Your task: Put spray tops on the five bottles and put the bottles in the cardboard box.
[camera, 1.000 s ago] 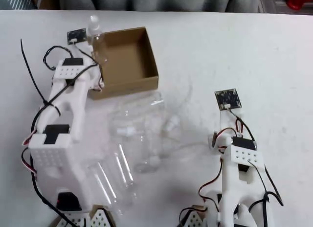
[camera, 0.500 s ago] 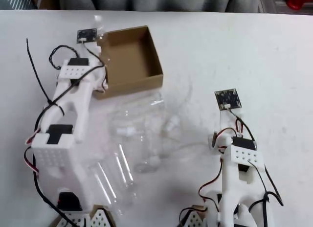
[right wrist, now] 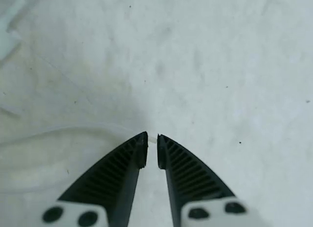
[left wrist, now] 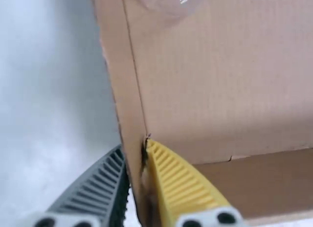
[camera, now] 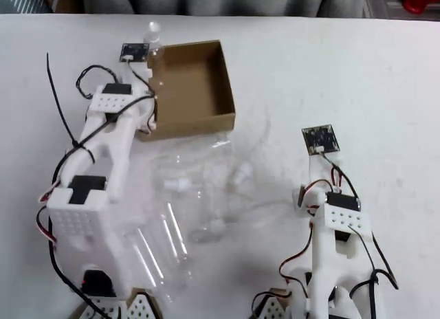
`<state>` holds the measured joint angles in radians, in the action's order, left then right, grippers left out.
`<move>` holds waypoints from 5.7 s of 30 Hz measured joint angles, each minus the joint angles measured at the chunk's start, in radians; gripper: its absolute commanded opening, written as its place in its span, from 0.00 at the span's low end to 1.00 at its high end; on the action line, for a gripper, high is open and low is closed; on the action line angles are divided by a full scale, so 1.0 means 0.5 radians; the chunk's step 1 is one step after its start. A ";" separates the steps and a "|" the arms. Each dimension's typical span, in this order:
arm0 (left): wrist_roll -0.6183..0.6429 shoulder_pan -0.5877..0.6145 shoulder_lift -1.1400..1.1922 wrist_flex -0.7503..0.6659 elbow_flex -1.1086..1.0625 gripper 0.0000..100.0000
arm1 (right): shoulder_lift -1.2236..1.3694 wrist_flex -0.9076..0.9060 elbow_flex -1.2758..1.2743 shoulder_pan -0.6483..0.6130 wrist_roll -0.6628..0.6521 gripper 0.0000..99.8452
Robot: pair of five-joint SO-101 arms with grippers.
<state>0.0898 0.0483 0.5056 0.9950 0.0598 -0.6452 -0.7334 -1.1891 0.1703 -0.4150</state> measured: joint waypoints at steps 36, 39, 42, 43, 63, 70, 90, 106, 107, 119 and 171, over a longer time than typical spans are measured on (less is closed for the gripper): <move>-0.006 -0.144 -0.470 -0.147 -0.657 0.23 | 0.000 0.000 -0.003 0.000 0.000 0.02; -0.006 -0.144 -0.470 -0.150 -0.675 0.30 | 0.000 0.000 -0.003 0.000 0.000 0.02; -0.006 -0.144 -0.470 -0.150 -0.675 0.31 | 0.000 0.000 -0.003 0.000 0.000 0.02; -0.006 -0.144 -0.470 -0.150 -0.675 0.31 | 0.000 0.000 -0.003 0.000 0.000 0.02; -0.012 -0.110 -0.470 0.298 -0.325 0.31 | 0.000 0.000 -0.003 0.000 0.000 0.02; -0.015 -0.068 -0.678 0.479 -0.264 0.31 | 0.000 0.000 -0.003 0.000 0.000 0.02; -0.715 0.663 -1.838 0.463 -1.458 0.31 | 0.000 0.000 -0.003 0.000 0.000 0.02; 0.132 1.295 -1.838 -0.463 -2.308 0.31 | -0.516 -0.641 0.147 0.006 0.000 0.01; 0.153 1.304 -1.838 -0.485 -2.308 0.31 | -0.601 -0.733 0.199 0.006 0.000 0.01; 0.218 1.418 -1.838 -0.666 -2.308 0.31 | -1.151 -1.384 0.525 -1.221 -0.037 0.01; 0.230 1.424 -1.099 -0.427 -1.731 0.31 | -0.411 0.494 -0.399 -2.897 0.322 0.01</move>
<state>0.2048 0.7603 -0.0437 0.7818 -0.8055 -0.8508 -0.4864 -1.3886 -1.2781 -0.2539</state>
